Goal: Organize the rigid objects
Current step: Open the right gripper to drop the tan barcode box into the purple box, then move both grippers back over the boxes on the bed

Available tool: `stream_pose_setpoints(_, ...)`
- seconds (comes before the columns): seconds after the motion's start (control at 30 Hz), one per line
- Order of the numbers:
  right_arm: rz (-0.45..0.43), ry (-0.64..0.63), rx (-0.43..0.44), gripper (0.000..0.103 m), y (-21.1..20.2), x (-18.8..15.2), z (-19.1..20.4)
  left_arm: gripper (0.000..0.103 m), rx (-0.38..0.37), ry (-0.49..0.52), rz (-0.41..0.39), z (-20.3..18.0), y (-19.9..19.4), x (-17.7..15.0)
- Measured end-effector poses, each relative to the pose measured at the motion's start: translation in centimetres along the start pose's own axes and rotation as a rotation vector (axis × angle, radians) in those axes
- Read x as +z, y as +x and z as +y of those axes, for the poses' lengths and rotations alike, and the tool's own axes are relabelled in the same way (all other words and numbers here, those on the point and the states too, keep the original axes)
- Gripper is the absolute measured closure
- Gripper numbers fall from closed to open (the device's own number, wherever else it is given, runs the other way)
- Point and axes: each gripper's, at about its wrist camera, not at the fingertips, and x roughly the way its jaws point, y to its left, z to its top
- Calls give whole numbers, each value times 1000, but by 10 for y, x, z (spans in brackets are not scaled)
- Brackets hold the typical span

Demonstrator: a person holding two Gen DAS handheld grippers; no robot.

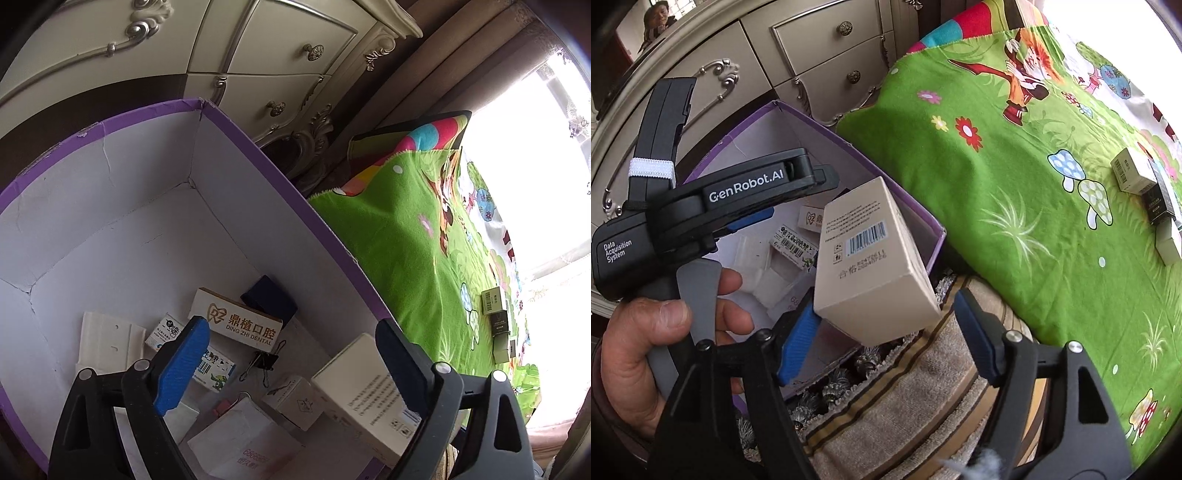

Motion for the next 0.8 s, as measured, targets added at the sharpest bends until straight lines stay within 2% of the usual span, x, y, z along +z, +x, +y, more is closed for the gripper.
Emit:
stream_pose_setpoints(0.27,-18,41,16,27,-9,-2,-12,11,3,52,-42,-20,-16,1)
stream_pose_setpoints(0.4,-32,64,21,27,-15,-4,-21,11,1,128,-79,-41,-26,-1)
stream_pose_setpoints(0.63,-55,121,22,27,-29,-13,-45,11,-35,284,-99,-84,-36,-9)
stream_pose_setpoints(0.7,-62,143,20,27,-34,-17,-53,11,-10,339,-129,-97,-41,-14)
stream_pose_setpoints(0.8,-75,173,6,27,-42,-24,-67,11,77,410,-185,-120,-49,-20)
